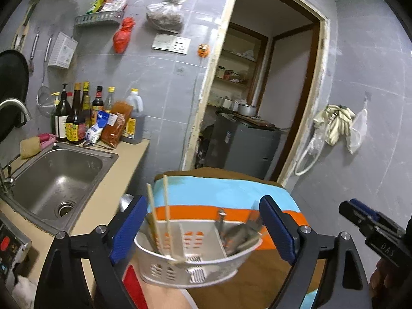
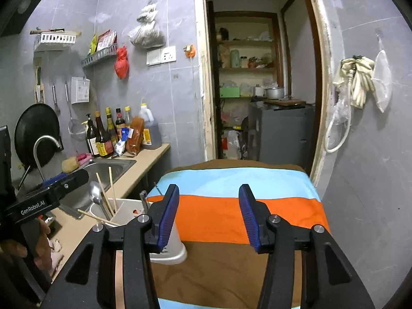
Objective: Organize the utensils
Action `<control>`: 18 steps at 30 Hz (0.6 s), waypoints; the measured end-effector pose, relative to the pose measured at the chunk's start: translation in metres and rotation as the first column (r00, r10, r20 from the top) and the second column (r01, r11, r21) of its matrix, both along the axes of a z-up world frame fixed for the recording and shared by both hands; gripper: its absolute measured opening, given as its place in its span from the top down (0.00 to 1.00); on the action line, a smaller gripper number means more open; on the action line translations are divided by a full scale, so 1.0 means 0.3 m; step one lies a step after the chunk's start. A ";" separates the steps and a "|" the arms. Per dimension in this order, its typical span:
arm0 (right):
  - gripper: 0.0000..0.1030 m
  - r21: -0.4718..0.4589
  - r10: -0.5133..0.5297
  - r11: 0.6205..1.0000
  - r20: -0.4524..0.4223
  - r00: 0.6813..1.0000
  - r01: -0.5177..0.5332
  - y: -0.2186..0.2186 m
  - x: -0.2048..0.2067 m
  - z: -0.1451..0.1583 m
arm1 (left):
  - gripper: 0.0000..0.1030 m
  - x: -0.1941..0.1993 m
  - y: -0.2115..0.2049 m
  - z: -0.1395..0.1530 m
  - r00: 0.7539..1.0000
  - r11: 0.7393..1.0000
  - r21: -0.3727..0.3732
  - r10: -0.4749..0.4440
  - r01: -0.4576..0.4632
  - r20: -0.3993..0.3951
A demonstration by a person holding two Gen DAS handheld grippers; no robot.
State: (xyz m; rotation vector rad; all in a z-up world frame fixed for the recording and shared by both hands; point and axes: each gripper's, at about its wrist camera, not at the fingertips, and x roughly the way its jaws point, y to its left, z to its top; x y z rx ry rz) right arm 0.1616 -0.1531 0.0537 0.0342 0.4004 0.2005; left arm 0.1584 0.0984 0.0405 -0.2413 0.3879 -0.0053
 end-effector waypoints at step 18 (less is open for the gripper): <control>0.03 0.028 -0.071 0.997 0.034 0.997 0.070 -0.312 -0.308 0.011 | 0.01 -0.268 -0.255 0.007 0.999 0.999 0.037 -0.029 0.030 -0.033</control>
